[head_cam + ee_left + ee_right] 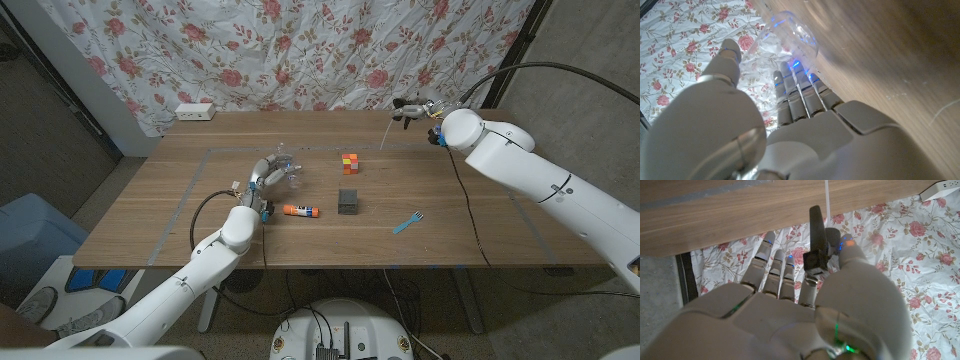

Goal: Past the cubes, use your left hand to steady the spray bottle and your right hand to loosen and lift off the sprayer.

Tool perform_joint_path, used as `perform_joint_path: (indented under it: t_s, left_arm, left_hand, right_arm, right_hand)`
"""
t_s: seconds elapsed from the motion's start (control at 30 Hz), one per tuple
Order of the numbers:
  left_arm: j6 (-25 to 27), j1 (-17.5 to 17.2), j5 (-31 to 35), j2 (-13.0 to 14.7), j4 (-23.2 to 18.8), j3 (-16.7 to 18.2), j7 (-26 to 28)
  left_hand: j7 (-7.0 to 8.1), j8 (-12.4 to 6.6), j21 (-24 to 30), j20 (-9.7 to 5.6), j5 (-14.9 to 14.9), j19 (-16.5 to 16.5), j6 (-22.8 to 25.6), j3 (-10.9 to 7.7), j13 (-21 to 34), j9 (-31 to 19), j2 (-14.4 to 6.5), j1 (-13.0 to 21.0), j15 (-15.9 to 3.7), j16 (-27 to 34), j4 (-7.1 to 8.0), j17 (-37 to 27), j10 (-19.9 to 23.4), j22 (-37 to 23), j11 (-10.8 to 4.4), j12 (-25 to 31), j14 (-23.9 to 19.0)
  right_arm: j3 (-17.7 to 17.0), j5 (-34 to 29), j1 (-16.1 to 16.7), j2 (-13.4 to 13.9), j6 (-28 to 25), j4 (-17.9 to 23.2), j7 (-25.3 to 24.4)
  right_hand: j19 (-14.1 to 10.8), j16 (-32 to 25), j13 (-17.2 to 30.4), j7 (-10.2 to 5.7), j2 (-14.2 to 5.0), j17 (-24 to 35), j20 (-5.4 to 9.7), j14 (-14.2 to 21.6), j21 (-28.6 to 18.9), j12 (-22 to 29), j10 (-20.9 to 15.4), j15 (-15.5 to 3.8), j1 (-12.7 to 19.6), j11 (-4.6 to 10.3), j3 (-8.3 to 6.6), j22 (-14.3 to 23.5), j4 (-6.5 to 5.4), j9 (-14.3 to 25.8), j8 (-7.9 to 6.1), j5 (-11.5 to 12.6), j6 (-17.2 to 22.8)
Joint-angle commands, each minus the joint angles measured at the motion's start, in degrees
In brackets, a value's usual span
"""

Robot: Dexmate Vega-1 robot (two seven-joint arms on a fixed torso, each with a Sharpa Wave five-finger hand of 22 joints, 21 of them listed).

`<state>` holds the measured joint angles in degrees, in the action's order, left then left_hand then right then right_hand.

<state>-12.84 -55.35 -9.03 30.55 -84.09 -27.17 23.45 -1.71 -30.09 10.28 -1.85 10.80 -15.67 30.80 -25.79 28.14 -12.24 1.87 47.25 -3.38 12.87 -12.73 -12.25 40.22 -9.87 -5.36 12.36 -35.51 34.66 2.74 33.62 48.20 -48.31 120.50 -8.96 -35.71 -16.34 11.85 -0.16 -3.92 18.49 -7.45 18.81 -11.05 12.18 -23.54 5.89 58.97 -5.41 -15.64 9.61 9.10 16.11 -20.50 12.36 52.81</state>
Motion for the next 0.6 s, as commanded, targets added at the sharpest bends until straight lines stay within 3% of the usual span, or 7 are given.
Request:
perform_joint_path:
  t_s: [0.03,0.6]
  left_arm:
    - [-0.02,-0.37,-0.31,0.35,0.56,-0.13,-0.42]
    - [1.22,0.62,-0.45,0.37,1.74,-0.98,-1.41]
  left_hand:
    - [4.01,0.08,0.39,-0.03,-0.06,0.08,4.74,-1.96,0.01,-0.06,-7.68,-6.5,-7.03,0.0,2.38,-0.04,1.63,-0.11,-3.39,0.11,0.46]
    - [4.06,0.61,0.5,0.11,-0.01,0.28,4.57,-1.58,-0.48,0.04,-7.44,-6.16,-6.9,-0.13,2.36,0.09,1.0,-0.1,-3.44,-0.1,1.01]
  right_arm:
    - [0.12,0.61,0.4,-1.47,-0.8,-1.49,-1.36]
    - [-0.07,1.66,0.95,-1.6,-0.34,-2.29,-2.3]
  right_hand:
    - [0.04,-0.36,0.16,-1.94,-0.24,0.14,0.22,0.13,0.1,0.08,-0.44,-0.22,0.08,0.3,0.12,0.11,-0.18,0.06,-0.41,0.36,1.7]
    - [0.06,-0.57,0.18,-2.02,-0.25,0.26,0.28,0.5,0.09,0.05,-0.58,-0.46,-0.06,0.56,0.24,0.11,-0.18,0.0,-0.39,0.41,1.67]
